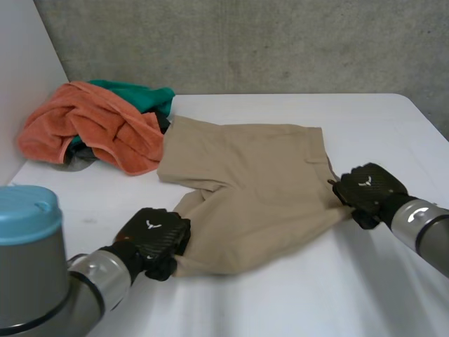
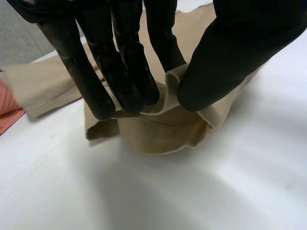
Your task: Fold the laundry.
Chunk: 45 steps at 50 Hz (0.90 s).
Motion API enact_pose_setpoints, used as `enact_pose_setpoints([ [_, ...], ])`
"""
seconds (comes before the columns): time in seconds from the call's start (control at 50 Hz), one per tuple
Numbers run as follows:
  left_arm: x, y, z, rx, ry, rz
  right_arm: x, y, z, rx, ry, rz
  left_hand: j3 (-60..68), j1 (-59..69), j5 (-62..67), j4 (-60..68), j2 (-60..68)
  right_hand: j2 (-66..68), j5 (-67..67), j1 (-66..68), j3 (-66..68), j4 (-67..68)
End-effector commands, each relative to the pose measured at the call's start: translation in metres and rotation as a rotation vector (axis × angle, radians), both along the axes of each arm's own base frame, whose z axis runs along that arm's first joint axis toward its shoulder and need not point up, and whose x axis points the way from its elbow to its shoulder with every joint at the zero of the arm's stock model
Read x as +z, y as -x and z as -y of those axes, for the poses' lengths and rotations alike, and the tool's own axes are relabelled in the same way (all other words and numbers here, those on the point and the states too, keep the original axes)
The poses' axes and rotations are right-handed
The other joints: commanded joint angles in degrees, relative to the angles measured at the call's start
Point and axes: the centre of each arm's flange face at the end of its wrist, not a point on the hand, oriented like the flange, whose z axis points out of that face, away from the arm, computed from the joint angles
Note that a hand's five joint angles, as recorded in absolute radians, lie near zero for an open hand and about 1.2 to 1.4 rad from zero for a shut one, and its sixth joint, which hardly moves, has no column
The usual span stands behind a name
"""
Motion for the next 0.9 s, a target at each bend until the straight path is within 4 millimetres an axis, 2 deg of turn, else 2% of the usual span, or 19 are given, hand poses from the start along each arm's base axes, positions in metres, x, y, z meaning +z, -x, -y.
enact_pose_setpoints([
  [0.02,0.031,-0.019,-0.030,-0.070,-0.105,0.051,0.021,0.028,-0.038,-0.049,-0.210,-0.180,11.92,15.27,12.37,11.32,11.67,12.56,12.07,18.25,12.14,11.59],
  [0.06,0.042,-0.026,-0.053,-0.132,-0.179,0.078,0.028,0.037,-0.060,-0.016,-0.305,-0.253,11.92,15.27,12.37,11.32,11.67,12.56,12.07,18.25,12.14,11.59],
  [0.12,0.053,-0.034,-0.080,-0.198,-0.288,0.089,0.034,0.042,-0.075,0.059,-0.330,-0.319,11.92,15.27,12.37,11.32,11.67,12.56,12.07,18.25,12.14,11.59],
  [0.16,0.057,-0.035,-0.089,-0.237,-0.312,0.080,0.038,0.039,-0.079,0.140,-0.274,-0.351,11.92,15.27,12.37,11.32,11.67,12.56,12.07,18.25,12.14,11.59],
  [0.2,0.056,-0.030,-0.085,-0.271,-0.285,0.054,0.038,0.036,-0.079,0.151,-0.255,-0.326,11.92,15.27,12.37,11.32,11.67,12.56,12.07,18.25,12.14,11.59],
  [0.26,0.050,-0.024,-0.063,-0.247,-0.227,0.041,0.030,0.032,-0.062,0.122,-0.255,-0.237,11.92,15.27,12.37,11.32,11.67,12.56,12.07,18.25,12.14,11.59],
  [0.28,0.046,-0.019,-0.042,-0.219,-0.167,0.034,0.028,0.030,-0.056,0.110,-0.249,-0.214,11.92,15.27,12.37,11.32,11.67,12.56,12.07,18.25,12.14,11.59],
  [0.34,0.039,-0.010,-0.006,-0.162,-0.073,0.023,0.024,0.010,-0.036,0.081,-0.202,-0.141,11.92,15.27,12.37,11.32,11.67,12.56,12.07,18.25,12.14,11.59],
  [0.36,0.036,-0.003,0.018,-0.119,-0.009,0.015,0.025,0.007,-0.029,0.053,-0.180,-0.127,11.92,15.27,12.37,11.32,11.67,12.56,12.07,18.25,12.14,11.59],
  [0.42,0.038,0.009,0.057,-0.051,0.105,-0.015,0.026,0.001,0.005,-0.081,-0.092,-0.079,11.92,15.27,12.37,11.32,11.67,12.56,12.07,18.25,12.14,11.59],
  [0.44,0.039,0.018,0.078,-0.024,0.163,-0.031,0.026,-0.003,0.019,-0.131,-0.047,-0.061,11.92,15.27,12.37,11.32,11.67,12.56,12.07,18.25,12.14,11.59],
  [0.64,0.040,0.070,0.197,0.138,0.474,-0.127,0.009,-0.047,0.094,-0.185,0.253,0.072,11.92,15.27,12.37,11.32,11.67,12.56,12.07,18.25,12.14,11.59],
  [0.7,0.029,0.078,0.222,0.187,0.507,-0.141,0.001,-0.052,0.112,-0.215,0.321,0.088,11.92,15.27,12.37,11.32,11.67,12.56,12.07,18.25,12.14,11.59],
  [0.74,0.021,0.082,0.230,0.196,0.492,-0.146,-0.013,-0.061,0.124,-0.222,0.369,0.103,11.92,15.27,12.37,11.32,11.67,12.56,12.07,18.25,12.14,11.59],
  [0.76,0.014,0.084,0.232,0.192,0.478,-0.149,-0.019,-0.064,0.128,-0.224,0.382,0.104,11.92,15.27,12.37,11.32,11.67,7.88,7.38,13.57,7.45,6.90],
  [0.78,0.002,0.090,0.234,0.174,0.439,-0.167,-0.025,-0.067,0.131,-0.225,0.394,0.104,9.94,13.29,10.40,9.34,9.69,-10.98,-11.48,-5.30,-11.41,-11.96],
  [0.8,0.000,0.092,0.234,0.163,0.428,-0.184,-0.037,-0.074,0.135,-0.225,0.405,0.094,-9.73,-6.38,-9.28,-10.33,-9.98,-54.97,-55.47,-49.29,-55.40,-55.95],
  [0.84,-0.008,0.097,0.234,0.146,0.393,-0.224,-0.045,-0.078,0.135,-0.236,0.410,0.068,-57.62,-54.27,-57.16,-58.22,-57.87,-57.44,-57.93,-51.75,-57.86,-58.41],
  [0.9,-0.006,0.104,0.226,0.122,0.337,-0.297,-0.033,-0.073,0.137,-0.303,0.435,0.063,-58.08,-54.73,-57.63,-58.68,-58.33,-57.44,-57.93,-51.75,-57.86,-58.41],
])
